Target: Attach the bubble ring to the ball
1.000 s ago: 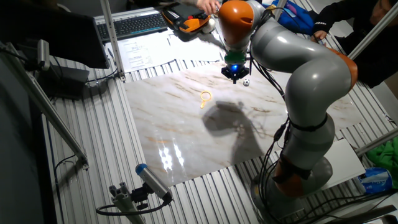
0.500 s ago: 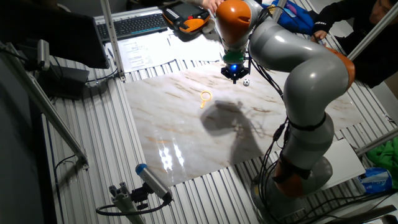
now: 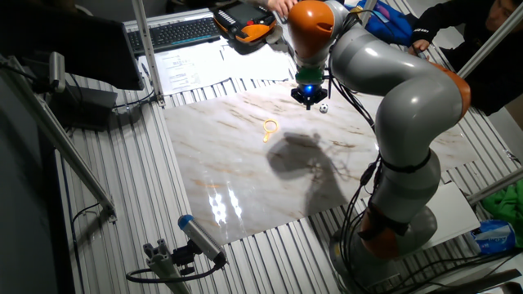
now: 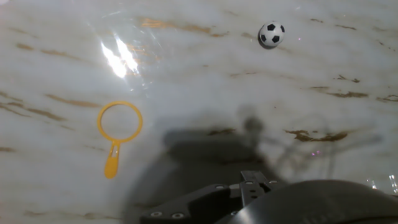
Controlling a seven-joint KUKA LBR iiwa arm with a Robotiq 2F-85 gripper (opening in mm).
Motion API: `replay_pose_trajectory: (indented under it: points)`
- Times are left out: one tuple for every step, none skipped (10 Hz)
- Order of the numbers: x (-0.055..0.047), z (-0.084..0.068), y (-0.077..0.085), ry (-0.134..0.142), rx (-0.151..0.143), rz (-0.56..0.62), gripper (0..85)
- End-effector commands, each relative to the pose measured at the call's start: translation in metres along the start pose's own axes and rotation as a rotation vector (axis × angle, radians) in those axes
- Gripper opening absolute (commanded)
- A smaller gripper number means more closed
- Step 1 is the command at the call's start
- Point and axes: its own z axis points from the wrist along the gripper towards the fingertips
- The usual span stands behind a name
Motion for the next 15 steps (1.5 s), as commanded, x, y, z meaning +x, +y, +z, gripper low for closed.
replay_pose_trajectory:
  points:
    - [0.0,0.0,0.0,0.001,-0.002,0.001,0.0]
    - [0.0,0.0,0.0,0.001,-0.002,0.001,0.0]
    - [0.0,0.0,0.0,0.003,-0.003,0.001,0.0]
    - [0.0,0.0,0.0,0.003,-0.001,0.001,0.0]
    - [0.0,0.0,0.0,0.004,-0.002,0.003,0.0]
    - [0.0,0.0,0.0,0.006,-0.006,0.005,0.0]
    - [0.0,0.0,0.0,0.006,-0.006,0.005,0.0]
    - [0.0,0.0,0.0,0.007,-0.007,0.005,0.0]
    - [0.0,0.0,0.0,0.009,-0.012,0.006,0.0]
    - [0.0,0.0,0.0,0.007,-0.011,0.004,0.0]
    - [0.0,0.0,0.0,0.006,-0.009,0.005,0.0]
    - [0.0,0.0,0.0,0.006,-0.009,0.005,0.0]
    - [0.0,0.0,0.0,0.005,-0.01,0.002,0.0]
    - [0.0,0.0,0.0,0.001,-0.007,-0.001,0.0]
    - [0.0,0.0,0.0,0.0,-0.007,-0.002,0.0]
